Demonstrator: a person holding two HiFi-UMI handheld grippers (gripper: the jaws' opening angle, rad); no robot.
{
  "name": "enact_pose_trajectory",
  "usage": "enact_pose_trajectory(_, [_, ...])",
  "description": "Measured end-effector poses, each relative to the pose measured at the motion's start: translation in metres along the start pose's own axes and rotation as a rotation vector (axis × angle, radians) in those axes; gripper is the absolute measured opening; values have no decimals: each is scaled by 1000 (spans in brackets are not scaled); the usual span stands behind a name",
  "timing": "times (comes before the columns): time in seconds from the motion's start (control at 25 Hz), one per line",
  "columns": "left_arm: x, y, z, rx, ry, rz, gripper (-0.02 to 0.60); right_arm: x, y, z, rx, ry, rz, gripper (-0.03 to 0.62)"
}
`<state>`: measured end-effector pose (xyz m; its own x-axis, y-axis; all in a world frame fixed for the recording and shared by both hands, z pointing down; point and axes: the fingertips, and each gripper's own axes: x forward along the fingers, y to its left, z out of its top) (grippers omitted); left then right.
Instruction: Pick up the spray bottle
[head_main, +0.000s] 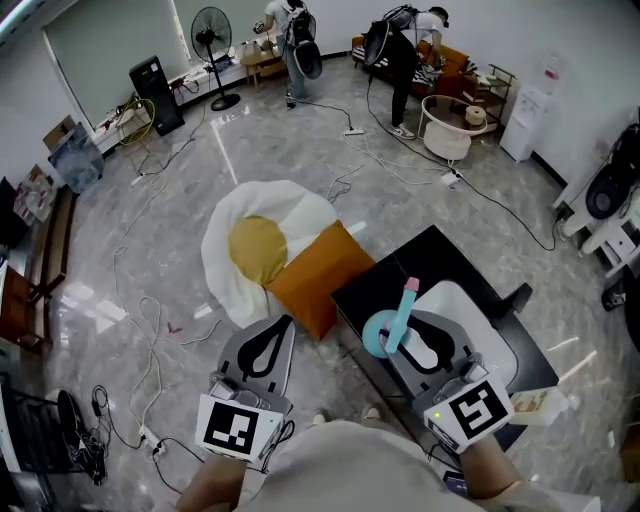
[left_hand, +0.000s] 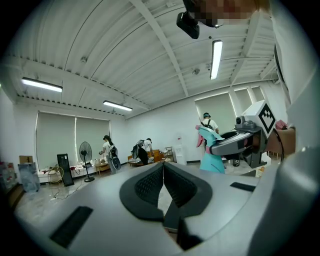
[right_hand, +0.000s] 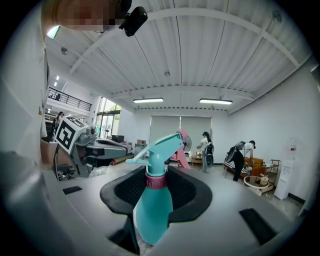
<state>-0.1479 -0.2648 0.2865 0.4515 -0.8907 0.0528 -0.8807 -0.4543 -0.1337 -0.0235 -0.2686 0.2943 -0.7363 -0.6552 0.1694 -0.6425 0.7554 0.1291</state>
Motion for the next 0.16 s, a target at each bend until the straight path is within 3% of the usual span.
enact_pose_trajectory(0.16, [-1,1,-2,-5,5,2,21,-1,1,-2,3,0,-1,160])
